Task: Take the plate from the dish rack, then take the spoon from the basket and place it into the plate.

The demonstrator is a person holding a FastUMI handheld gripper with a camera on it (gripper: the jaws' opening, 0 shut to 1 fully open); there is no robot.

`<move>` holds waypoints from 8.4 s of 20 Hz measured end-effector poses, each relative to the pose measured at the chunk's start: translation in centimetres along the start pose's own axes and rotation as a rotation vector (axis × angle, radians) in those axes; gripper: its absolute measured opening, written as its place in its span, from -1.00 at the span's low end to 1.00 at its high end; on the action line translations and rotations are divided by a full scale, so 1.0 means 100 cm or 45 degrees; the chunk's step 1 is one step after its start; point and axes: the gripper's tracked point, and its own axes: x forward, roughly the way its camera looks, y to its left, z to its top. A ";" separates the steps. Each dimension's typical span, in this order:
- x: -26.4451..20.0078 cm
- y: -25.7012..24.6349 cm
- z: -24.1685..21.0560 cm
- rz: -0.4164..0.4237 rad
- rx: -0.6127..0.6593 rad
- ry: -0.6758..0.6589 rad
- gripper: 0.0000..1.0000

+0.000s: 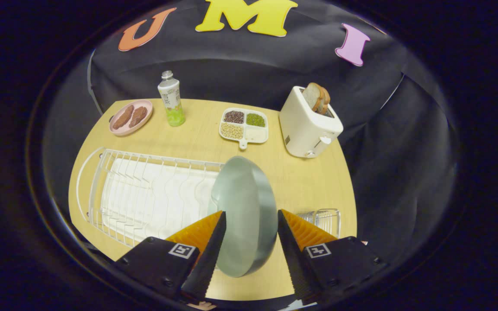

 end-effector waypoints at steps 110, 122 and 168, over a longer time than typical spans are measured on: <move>0.096 -0.177 -0.067 0.151 0.537 -1.077 -0.54; 0.053 -0.182 -0.067 0.029 0.590 -1.146 -0.70; -0.020 0.136 -0.202 0.392 0.183 -0.977 -0.69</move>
